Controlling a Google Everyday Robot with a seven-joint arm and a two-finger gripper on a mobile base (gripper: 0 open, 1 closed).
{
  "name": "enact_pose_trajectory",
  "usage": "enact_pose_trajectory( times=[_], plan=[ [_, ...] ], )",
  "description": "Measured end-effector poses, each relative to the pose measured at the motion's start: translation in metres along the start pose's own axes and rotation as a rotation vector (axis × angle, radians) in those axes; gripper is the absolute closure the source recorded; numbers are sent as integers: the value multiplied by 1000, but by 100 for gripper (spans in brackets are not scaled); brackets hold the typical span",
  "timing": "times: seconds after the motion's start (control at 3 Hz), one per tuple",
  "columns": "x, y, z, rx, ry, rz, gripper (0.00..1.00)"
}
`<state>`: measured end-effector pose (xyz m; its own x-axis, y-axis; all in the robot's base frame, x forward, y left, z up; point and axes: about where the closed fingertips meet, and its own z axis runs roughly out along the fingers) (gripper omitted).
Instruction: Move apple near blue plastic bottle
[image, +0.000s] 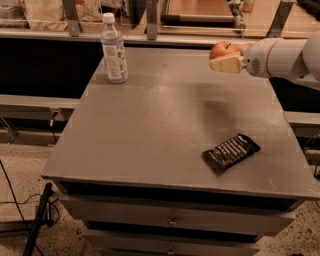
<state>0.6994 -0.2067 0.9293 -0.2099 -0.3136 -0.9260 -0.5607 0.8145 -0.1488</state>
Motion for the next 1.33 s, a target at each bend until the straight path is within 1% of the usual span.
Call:
enact_pose_trajectory(
  times=[0.33, 0.67, 1.0, 1.33],
  plan=[
    [0, 0, 0, 0, 0, 0, 100],
    [0, 25, 28, -81, 20, -6, 100],
    [-2, 78, 80, -232, 25, -4, 100],
    [-11, 134, 124, -376, 0, 10, 100]
  ],
)
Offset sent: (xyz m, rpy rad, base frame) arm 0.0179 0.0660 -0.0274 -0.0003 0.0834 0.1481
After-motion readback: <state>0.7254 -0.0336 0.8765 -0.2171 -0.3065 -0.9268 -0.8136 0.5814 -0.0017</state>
